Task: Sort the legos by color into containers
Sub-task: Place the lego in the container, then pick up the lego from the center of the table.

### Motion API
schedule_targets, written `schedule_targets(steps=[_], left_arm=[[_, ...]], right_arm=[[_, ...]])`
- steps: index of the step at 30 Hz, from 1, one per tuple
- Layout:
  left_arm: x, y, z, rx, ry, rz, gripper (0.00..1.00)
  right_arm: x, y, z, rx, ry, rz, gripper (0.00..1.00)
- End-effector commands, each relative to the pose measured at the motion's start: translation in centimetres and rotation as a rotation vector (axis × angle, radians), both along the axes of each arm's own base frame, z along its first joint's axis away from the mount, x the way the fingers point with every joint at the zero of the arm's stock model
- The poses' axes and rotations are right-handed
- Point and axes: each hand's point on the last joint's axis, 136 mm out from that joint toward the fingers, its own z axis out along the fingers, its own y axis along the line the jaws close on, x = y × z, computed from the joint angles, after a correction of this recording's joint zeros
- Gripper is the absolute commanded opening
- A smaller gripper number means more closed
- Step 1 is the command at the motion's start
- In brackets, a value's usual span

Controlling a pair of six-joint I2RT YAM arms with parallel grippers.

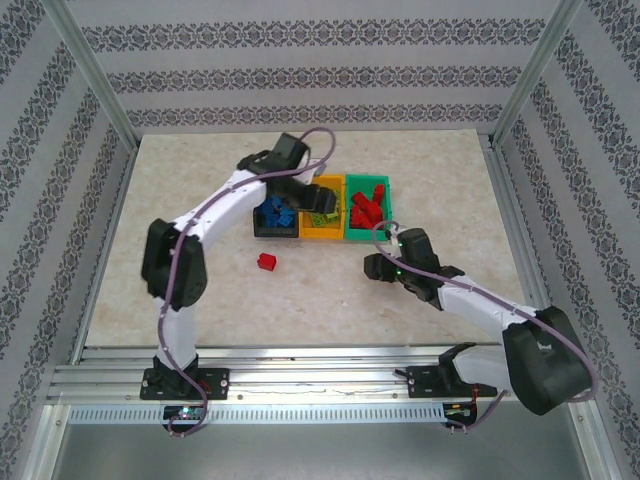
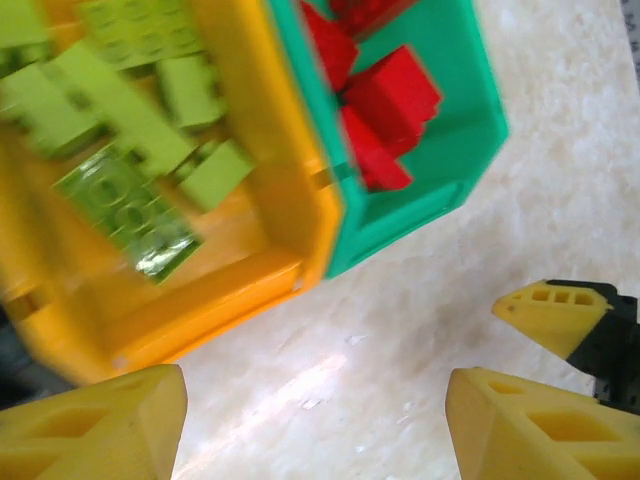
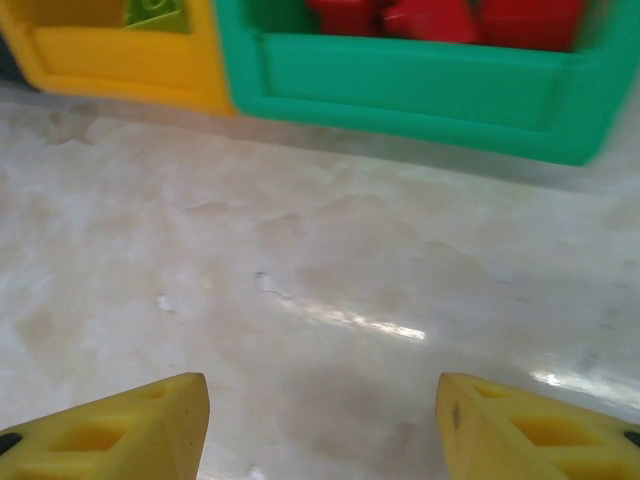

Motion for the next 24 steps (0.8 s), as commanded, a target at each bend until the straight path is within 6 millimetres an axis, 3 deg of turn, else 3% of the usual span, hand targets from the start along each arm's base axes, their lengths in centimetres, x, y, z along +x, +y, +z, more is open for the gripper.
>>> schedule_targets(steps=[1,7,13,19,24], left_arm=[[0.0,2.9,-0.2,-0.091,-0.02,0.094,0.69],[-2.9,9.2,-2.2,-0.157,0.052,0.225,0.69],[-4.7,13.8,-3.1,-0.188,0.118,0.337,0.7],[-5.8,15.9,-0.8,-0.29,0.167,0.372,0.7],[-7.3,18.4,-1.2,-0.212,0.175,0.379,0.7]], right_arm=[[0.9,2.9,0.6,-0.012,-0.02,0.02,0.62],[1.4,11.1,0.6,-0.012,-0.02,0.171,0.62],[2.2,18.3,0.5,0.023,-0.003,0.296,0.64],[3.7,23.0,0.5,0.071,0.041,0.376,0.65],[4.3,25.0,-0.7,0.081,0.092,0.415,0.66]])
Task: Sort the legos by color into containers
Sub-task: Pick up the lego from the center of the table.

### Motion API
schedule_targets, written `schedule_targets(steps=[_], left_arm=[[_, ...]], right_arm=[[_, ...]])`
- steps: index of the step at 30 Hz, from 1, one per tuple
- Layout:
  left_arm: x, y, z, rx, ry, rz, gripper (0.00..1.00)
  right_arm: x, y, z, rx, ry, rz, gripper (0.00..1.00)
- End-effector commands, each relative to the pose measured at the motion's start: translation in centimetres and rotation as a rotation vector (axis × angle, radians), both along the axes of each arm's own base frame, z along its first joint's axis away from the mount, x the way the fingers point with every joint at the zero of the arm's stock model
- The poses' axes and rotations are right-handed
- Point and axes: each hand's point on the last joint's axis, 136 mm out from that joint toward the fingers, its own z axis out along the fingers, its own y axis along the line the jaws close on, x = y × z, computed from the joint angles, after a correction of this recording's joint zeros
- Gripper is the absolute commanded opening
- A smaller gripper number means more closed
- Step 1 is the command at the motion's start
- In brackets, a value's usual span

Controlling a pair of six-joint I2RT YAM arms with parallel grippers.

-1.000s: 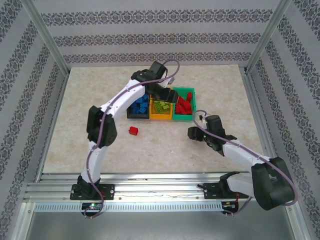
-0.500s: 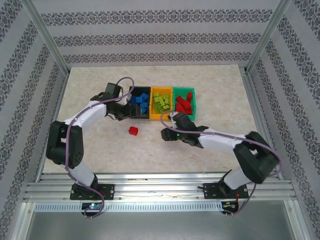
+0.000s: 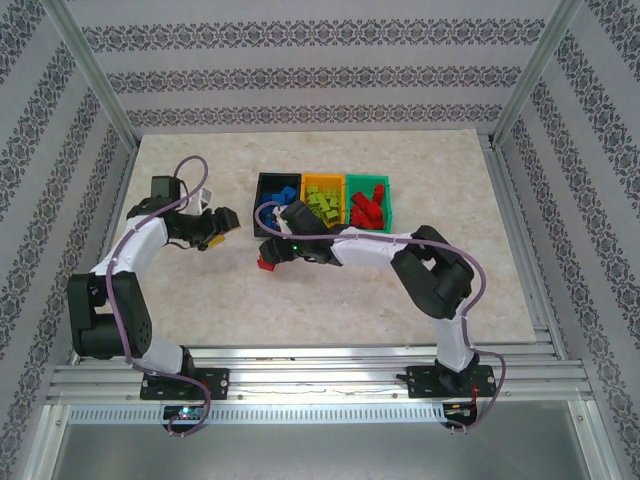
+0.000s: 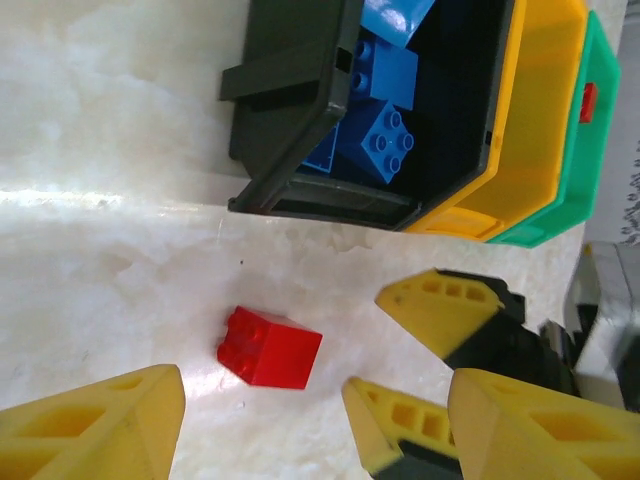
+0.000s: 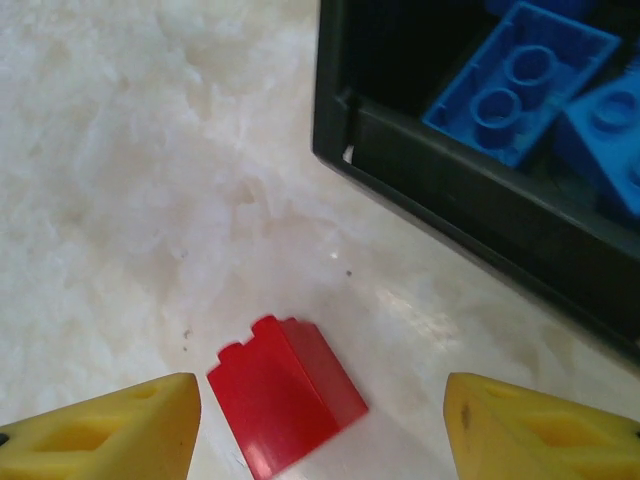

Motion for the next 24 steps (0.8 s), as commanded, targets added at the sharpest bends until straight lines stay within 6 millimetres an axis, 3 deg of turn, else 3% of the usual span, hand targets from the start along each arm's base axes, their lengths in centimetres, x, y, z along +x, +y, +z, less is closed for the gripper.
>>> schedule_targets(steps=[1,6,17,24], left_arm=[[-2.0,0.8,0.5,0.015,0.016,-0.037,0.7],[-3.0,1.2,-0.6,0.054,0.015,-0.025,0.7],[-2.3,0.5,-0.6,-0.012,0.004,-0.029,0.69],[-2.0,0.3,-0.3,-0.029,-0.009,-0.024,0.69]], right_arm=[[-0.8,1.4,-1.3,-0.006,0.072,0.058,0.68],[-0.9,2.0,-2.4,-0.029,0.112,0.072,0.69],[-1.5,2.3,-4.5,-0.263,0.062,0.137,0.67],[-1.6,1.4,-4.3,-0.33,0.01,0.138,0.47]])
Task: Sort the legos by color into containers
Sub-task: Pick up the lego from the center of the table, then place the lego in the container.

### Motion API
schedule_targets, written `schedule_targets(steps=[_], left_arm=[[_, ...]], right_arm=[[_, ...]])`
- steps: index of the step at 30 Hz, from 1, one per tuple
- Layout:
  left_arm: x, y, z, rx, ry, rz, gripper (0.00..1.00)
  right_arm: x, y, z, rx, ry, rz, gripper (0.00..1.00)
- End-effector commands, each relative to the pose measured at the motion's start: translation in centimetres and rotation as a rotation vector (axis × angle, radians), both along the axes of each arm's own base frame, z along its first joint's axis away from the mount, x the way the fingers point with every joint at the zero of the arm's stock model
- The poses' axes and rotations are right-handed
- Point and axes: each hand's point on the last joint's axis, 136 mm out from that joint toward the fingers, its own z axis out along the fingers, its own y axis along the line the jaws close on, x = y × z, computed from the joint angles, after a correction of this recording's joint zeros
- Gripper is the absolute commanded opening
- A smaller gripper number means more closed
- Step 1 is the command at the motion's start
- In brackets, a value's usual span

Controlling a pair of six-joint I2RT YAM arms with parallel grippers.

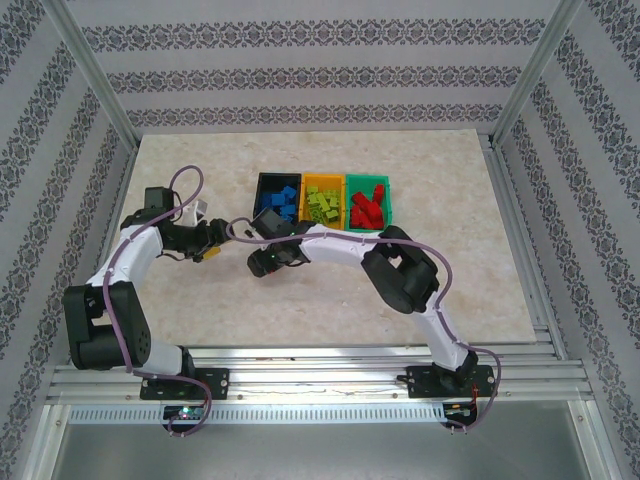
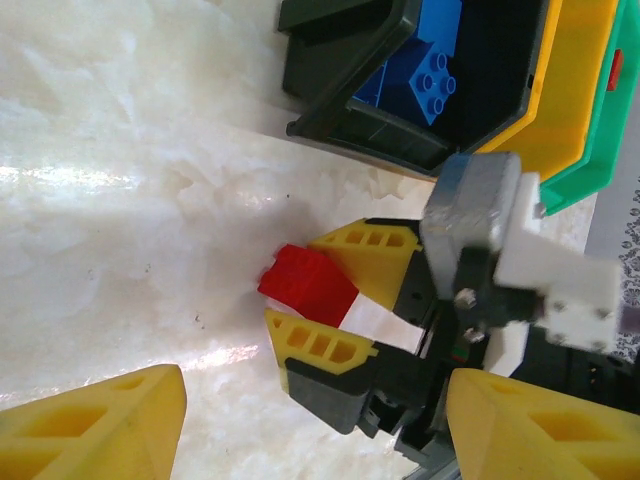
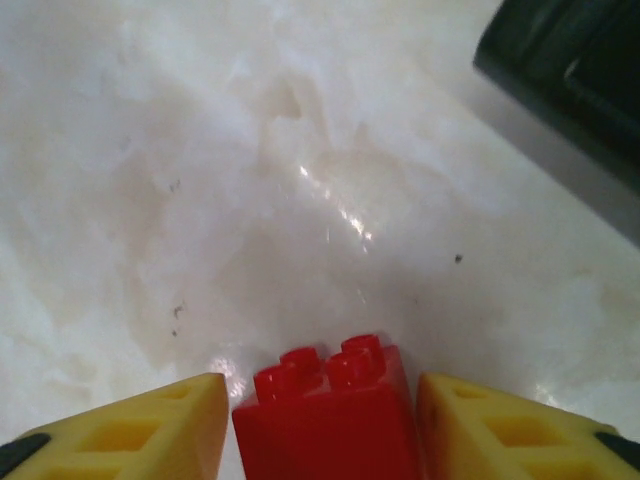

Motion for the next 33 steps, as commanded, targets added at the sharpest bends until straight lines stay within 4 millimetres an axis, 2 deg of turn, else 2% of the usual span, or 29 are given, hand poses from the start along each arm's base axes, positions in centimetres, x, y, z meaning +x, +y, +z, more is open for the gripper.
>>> schedule_targets(steps=[1,4,7,10,15,19,23,29,33], left_arm=[[0.8,-0.1,0.7,-0.02,-0.035,-0.005,0.69],[0.7,-0.1,0.6,-0.024,-0.033,-0.005,0.69],[0.7,-0.2,0.6,-0.026,-0.033,-0.005,0.69],[0.7,-0.2,0.6,-0.029,-0.032,-0.002,0.69],[0.7,-0.3,0.5,-0.04,-0.03,-0.006,0.69],[0.8,-0.4,0.7,-0.05,-0.037,-0.004,0.69],[0.8,-0.4,0.6,-0.051,-0.035,-0.005,0.69],[0.8,-0.5,0.5,-0.055,-0.032,-0.005,0.69],[0.9,-0.5,0.6,-0.059,-0.034,-0.004,0.69]], right_arm=[[0.4,-1.4,-0.1,-0.062,-0.037,-0.006,0.44],[0.3,-1.3,0.6,-0.025,-0.037,-0.009,0.31],[0.1,-1.4,1.7,0.009,-0.048,-0.017,0.28],[0.3,-2.0,3.8,0.064,-0.074,-0.044,0.28],[1.6,-4.5,8.1,0.182,-0.127,-0.125,0.28],[3.7,-8.0,11.5,0.282,-0.183,-0.232,0.28],[6.6,-12.6,13.5,0.392,-0.193,-0.386,0.3],[10.8,-19.4,14.8,0.445,-0.237,-0.592,0.31],[13.3,-22.4,14.6,0.439,-0.253,-0.675,0.31]])
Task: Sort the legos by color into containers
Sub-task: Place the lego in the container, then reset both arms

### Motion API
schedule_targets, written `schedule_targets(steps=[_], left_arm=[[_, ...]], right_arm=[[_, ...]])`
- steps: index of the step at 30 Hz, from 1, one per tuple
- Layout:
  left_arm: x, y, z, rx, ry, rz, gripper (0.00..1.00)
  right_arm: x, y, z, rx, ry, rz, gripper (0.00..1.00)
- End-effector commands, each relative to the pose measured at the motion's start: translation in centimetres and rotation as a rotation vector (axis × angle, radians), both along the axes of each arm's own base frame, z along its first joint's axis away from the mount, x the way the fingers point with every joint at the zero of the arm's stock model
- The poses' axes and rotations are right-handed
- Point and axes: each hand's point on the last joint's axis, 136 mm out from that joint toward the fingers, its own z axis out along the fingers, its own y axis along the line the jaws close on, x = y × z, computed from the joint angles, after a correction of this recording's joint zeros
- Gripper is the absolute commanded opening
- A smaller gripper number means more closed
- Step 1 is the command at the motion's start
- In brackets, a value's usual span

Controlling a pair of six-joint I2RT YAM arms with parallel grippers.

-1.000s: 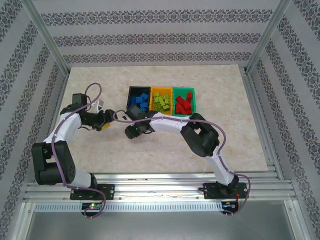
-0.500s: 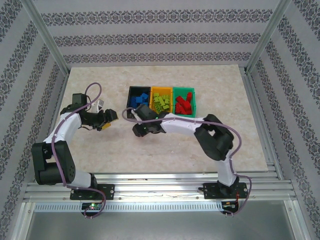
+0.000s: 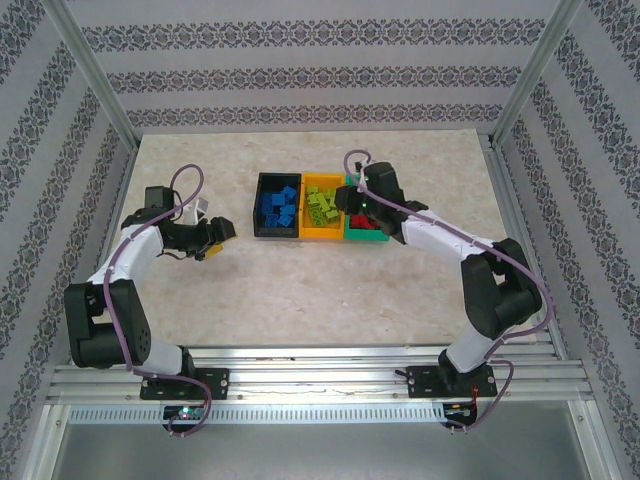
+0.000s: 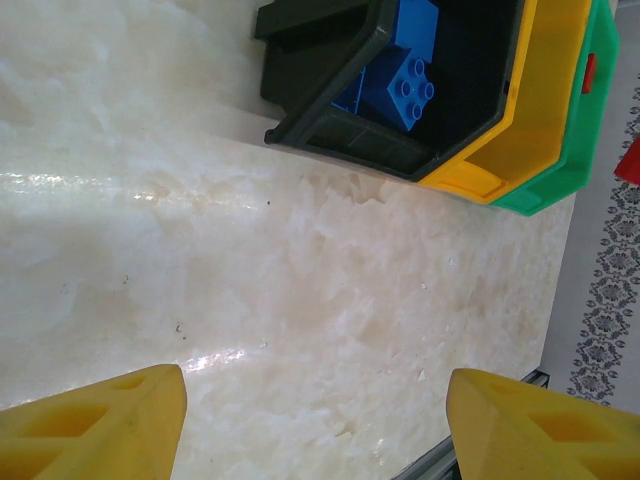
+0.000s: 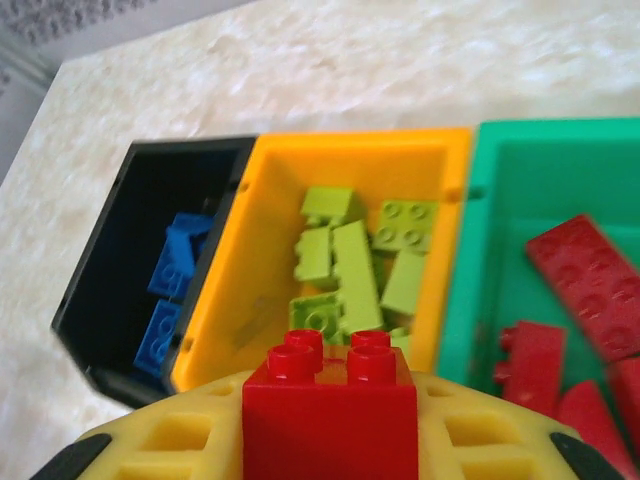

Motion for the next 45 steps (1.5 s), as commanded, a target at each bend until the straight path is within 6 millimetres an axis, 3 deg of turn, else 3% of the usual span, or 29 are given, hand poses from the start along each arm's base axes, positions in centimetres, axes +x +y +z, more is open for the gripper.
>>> schedule_targets(steps=[1,6,11,19,25,30,37,45], left_arm=[[0.4,-0.1,0.3,-0.026,-0.018,0.002,0.69],[0.3,-0.1,0.2,-0.026,-0.015,0.002,0.69],[0.0,-0.2,0.0,-0.029,-0.008,0.001,0.69],[0.0,-0.1,0.5,-0.015,-0.029,0.004,0.69],[0.1,0.1,1.1,-0.001,-0.054,0.008,0.69],[0.4,0.6,1.7,0.031,-0.081,0.033,0.69],[1.1,1.0,3.3,0.042,-0.156,0.089,0.69],[2.1,2.8,5.5,0.109,-0.306,0.215,0.7]], right_arm=[[2.0,-1.4,1.2,0.04,-0.035,-0.062,0.31],[4.6,-3.6,0.3,0.029,-0.027,-0.126,0.31],[6.1,-4.3,-0.2,0.014,-0.026,-0.149,0.39],[5.2,-4.1,-0.3,0.03,-0.033,-0.137,0.54],[1.5,-3.6,0.4,0.013,-0.054,-0.063,0.58],[-2.6,-4.8,0.7,-0.062,-0.08,-0.033,0.61],[-7.6,-9.6,1.2,-0.19,-0.142,-0.101,0.66],[-10.8,-17.7,2.1,-0.264,-0.208,-0.304,0.8]])
